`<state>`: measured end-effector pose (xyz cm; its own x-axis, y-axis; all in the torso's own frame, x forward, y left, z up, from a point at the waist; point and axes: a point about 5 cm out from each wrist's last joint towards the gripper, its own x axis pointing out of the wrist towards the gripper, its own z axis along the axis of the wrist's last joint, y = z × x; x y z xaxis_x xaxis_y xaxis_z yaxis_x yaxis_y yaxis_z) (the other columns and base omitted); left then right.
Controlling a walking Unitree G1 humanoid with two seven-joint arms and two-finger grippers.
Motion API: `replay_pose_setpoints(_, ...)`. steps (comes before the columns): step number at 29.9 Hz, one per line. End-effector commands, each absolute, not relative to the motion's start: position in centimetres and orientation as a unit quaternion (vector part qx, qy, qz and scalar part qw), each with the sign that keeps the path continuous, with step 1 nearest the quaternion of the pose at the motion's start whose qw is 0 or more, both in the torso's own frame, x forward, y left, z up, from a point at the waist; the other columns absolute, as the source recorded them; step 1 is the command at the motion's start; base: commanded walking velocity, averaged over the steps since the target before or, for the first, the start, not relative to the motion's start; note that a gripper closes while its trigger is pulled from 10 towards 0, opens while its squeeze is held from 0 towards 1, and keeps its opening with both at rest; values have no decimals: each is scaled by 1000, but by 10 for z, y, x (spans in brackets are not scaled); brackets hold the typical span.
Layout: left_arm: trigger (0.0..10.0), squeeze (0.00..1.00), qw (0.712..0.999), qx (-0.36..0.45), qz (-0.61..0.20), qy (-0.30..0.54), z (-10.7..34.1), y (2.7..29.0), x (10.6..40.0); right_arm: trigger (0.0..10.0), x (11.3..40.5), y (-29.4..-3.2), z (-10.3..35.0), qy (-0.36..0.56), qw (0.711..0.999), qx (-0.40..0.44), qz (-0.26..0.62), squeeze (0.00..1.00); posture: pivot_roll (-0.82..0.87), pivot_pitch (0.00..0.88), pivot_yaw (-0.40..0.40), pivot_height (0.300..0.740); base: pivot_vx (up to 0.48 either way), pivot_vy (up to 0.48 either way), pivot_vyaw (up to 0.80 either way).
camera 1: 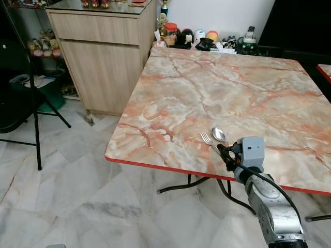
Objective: Setting the table
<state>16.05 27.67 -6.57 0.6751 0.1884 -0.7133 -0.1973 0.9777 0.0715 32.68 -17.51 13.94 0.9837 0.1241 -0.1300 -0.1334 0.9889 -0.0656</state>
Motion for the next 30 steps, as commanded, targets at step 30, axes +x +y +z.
replay_pose_setpoints(30, 10000, 0, 908, 7, 101, 406, -70, 276, 152, 10000, 323, -171, 147, 38, 996, -35, 77, 0, 69, 122, -25, 740, 173, 0, 0)
